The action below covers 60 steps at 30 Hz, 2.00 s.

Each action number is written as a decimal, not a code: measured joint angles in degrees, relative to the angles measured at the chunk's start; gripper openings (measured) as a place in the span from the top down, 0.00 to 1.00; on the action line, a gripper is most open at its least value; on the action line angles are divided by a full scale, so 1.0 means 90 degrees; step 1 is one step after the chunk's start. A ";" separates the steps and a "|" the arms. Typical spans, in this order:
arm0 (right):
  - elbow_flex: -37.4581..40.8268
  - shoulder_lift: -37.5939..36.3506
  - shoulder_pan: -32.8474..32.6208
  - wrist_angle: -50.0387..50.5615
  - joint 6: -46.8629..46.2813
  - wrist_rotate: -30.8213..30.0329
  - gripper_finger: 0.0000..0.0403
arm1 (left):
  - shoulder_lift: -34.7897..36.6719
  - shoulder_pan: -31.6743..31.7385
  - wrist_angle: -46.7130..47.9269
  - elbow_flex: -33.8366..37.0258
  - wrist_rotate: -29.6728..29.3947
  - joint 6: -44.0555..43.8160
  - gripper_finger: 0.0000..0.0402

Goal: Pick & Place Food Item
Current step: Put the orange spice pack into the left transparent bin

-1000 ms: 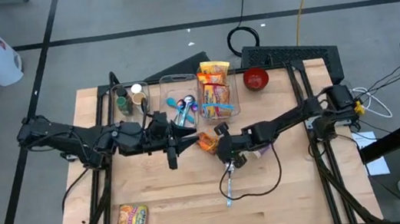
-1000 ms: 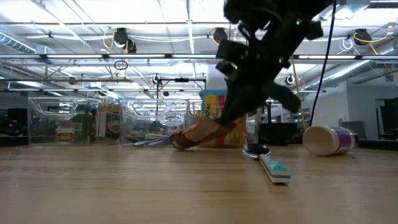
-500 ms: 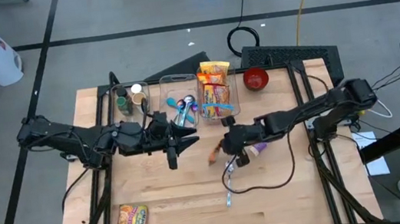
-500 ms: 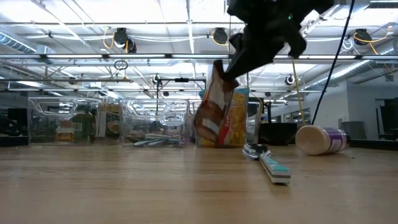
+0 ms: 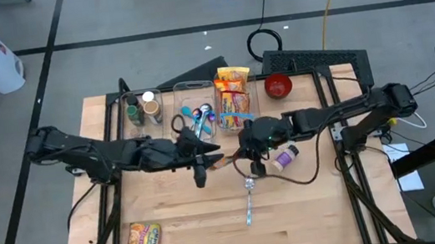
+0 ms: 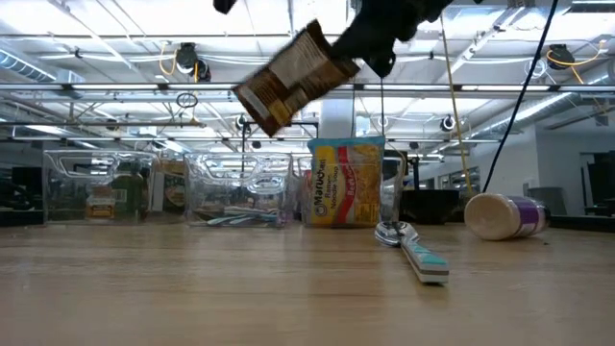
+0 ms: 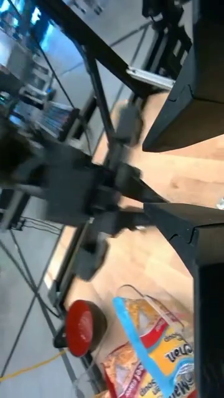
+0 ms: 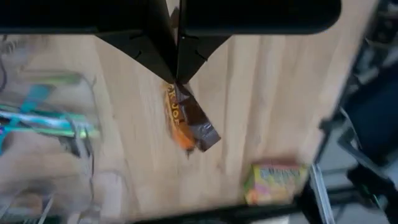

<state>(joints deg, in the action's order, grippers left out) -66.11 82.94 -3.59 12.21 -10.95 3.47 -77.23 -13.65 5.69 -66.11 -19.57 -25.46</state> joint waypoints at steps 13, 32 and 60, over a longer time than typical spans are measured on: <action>-0.0232 0.0005 0.0477 -0.0227 -0.0575 0.0638 1.00 | -0.0162 0.0118 0.0426 0.0002 -0.0002 -0.0064 0.63; -0.0232 0.0002 0.0480 -0.0474 -0.0532 0.0816 1.00 | -0.0160 0.0559 0.0850 0.0002 0.0219 0.1062 0.63; -0.0227 0.0002 0.0598 -0.0864 -0.0708 0.1258 1.00 | -0.0311 0.0602 0.1019 0.0002 0.0503 0.1620 0.63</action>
<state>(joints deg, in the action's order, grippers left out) -68.16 82.96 1.79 4.43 -17.32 14.79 -80.03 -8.22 14.86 -66.08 -15.05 -10.88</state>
